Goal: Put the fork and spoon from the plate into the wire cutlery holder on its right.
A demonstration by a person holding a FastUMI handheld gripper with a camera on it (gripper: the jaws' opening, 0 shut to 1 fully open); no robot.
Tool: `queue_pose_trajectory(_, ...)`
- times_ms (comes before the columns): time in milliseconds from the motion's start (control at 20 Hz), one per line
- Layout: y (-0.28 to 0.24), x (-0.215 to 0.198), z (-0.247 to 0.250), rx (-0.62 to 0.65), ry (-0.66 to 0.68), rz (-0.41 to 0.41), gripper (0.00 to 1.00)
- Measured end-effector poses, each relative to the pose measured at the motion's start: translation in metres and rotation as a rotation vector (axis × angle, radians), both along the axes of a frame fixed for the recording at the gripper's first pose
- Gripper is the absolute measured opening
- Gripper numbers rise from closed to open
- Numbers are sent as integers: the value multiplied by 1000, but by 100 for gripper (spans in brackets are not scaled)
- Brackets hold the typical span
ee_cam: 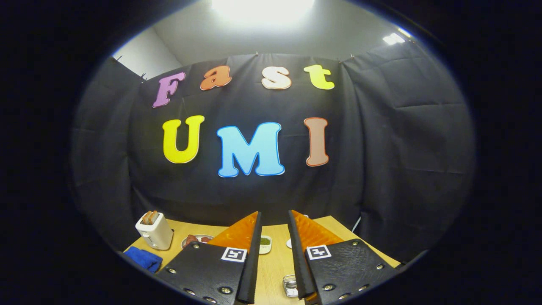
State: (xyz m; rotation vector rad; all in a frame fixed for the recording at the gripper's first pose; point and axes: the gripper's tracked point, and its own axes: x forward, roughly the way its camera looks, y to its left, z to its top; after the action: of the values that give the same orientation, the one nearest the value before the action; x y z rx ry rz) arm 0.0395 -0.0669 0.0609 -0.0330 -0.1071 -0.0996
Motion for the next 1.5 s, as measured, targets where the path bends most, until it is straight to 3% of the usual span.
queue_pose_trajectory(350, 42, 18, -3, -1, 20, 94, 37)
queue_pose_trajectory(650, 92, 21, -46, -10, 128, 206, 37)
queue_pose_trajectory(1050, 156, 19, -191, 17, 475, 370, 37)
queue_pose_trajectory(1500, 178, -9, -337, 83, 853, 429, 37)
